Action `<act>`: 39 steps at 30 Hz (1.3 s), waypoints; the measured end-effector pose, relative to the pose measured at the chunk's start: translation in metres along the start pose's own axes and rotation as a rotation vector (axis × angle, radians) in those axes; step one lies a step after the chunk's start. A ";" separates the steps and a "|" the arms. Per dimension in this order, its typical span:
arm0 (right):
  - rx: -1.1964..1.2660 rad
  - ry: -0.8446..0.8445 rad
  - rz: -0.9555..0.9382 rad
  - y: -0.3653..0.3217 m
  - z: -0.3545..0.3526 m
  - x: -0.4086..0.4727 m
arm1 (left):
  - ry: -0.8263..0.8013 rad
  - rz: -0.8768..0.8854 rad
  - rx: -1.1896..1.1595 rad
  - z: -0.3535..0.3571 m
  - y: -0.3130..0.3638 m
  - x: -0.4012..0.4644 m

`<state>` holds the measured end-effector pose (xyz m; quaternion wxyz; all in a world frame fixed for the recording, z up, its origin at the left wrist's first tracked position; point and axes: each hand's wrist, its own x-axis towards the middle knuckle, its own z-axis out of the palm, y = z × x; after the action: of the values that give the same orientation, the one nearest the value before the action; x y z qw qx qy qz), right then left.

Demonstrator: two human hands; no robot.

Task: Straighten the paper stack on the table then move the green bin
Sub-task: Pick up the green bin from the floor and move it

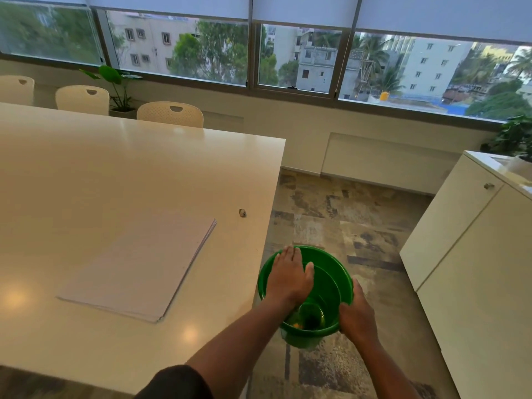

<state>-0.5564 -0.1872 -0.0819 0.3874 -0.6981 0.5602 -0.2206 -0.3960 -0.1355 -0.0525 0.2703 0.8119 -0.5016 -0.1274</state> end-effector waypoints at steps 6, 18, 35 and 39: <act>-0.010 0.017 -0.025 0.000 0.000 0.002 | 0.140 -0.107 0.125 -0.043 -0.054 0.011; -0.036 0.028 -0.022 0.001 0.001 0.004 | 0.007 -0.202 0.314 -0.016 -0.040 0.007; -0.051 0.032 -0.058 0.003 0.000 0.001 | 0.109 -0.290 0.264 -0.047 -0.067 -0.008; -0.033 0.027 -0.058 0.003 0.000 -0.002 | 0.053 -0.330 0.302 -0.040 -0.065 -0.016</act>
<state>-0.5588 -0.1854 -0.0844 0.3616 -0.7174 0.5485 -0.2320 -0.3354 -0.0865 -0.0580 0.1344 0.9172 -0.3681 -0.0719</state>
